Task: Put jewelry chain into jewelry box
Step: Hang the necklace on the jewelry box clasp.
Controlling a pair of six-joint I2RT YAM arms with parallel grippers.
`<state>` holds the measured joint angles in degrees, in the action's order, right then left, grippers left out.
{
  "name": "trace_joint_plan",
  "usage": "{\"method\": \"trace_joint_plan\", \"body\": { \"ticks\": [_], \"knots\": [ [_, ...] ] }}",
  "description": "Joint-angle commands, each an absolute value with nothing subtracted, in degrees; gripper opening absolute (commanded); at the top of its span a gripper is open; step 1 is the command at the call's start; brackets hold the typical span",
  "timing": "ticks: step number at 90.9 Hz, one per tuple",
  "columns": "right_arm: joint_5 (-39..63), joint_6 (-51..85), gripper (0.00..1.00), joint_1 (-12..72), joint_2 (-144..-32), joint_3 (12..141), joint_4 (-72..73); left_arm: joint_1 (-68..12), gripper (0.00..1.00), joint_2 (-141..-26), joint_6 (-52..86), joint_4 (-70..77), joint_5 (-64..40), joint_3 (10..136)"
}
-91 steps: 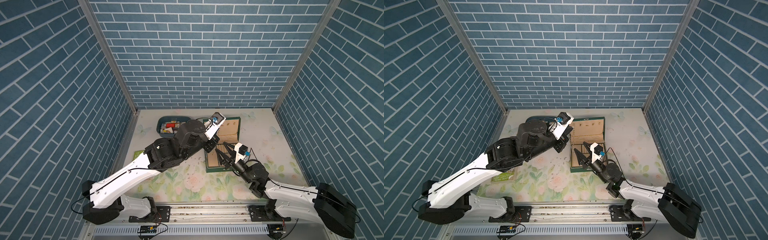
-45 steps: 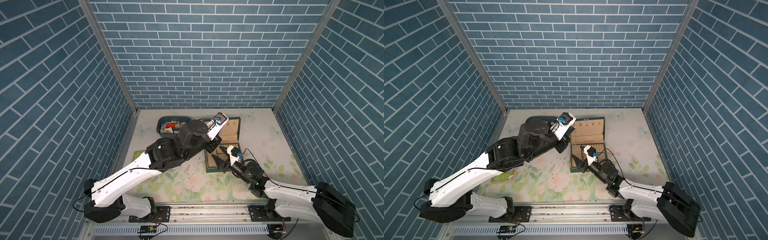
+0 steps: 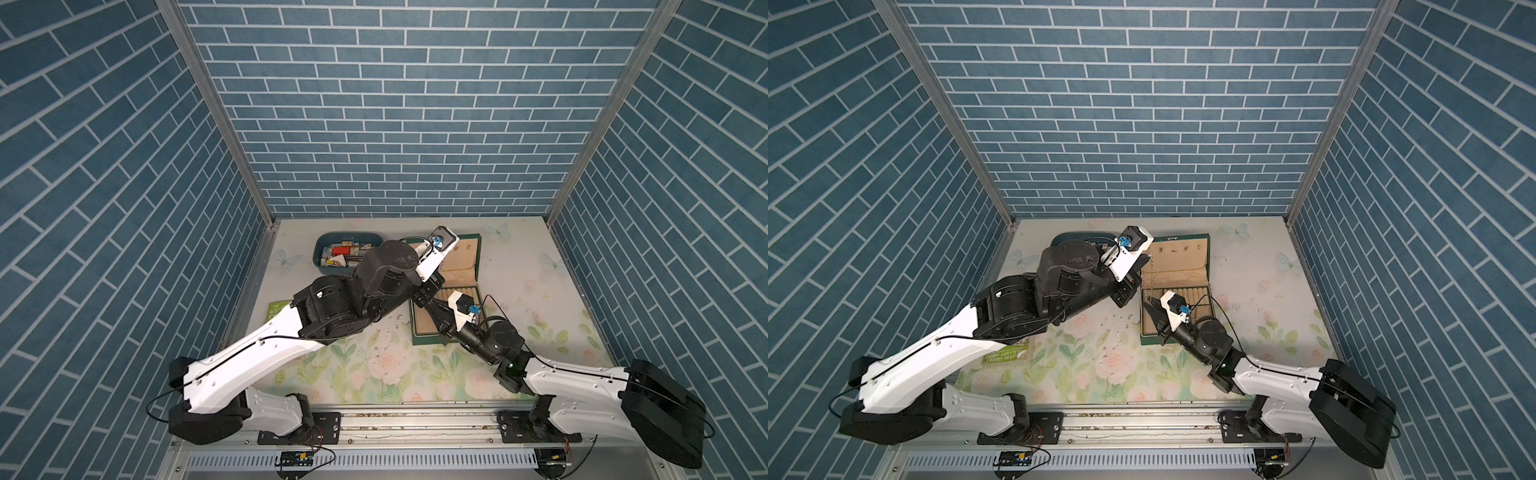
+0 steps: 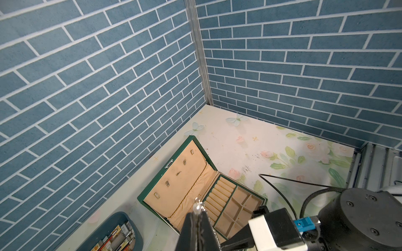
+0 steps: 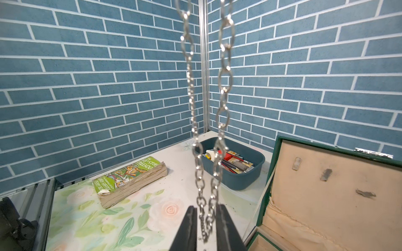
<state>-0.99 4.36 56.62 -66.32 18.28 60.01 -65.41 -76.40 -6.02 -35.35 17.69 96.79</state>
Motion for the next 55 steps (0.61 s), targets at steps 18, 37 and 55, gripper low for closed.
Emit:
{"method": "trace_joint_plan", "body": {
  "ticks": [18, 37, 55],
  "knots": [
    [-0.5, 4.0, 0.0, 56.9, -65.4, 20.0, 61.2, -66.2, 0.0, -76.0, -6.4, -35.8, 19.1, 98.1],
    [-6.8, 3.8, 0.0, 56.9, -60.8, 19.9, 54.8, -66.2, 0.0, -75.4, -5.8, -34.1, 21.9, 96.5],
    [-16.9, 3.1, 0.0, 56.8, -56.0, 22.6, 42.0, -66.0, 0.0, -73.8, -4.3, -27.3, 29.1, 91.2]
  ]
}}
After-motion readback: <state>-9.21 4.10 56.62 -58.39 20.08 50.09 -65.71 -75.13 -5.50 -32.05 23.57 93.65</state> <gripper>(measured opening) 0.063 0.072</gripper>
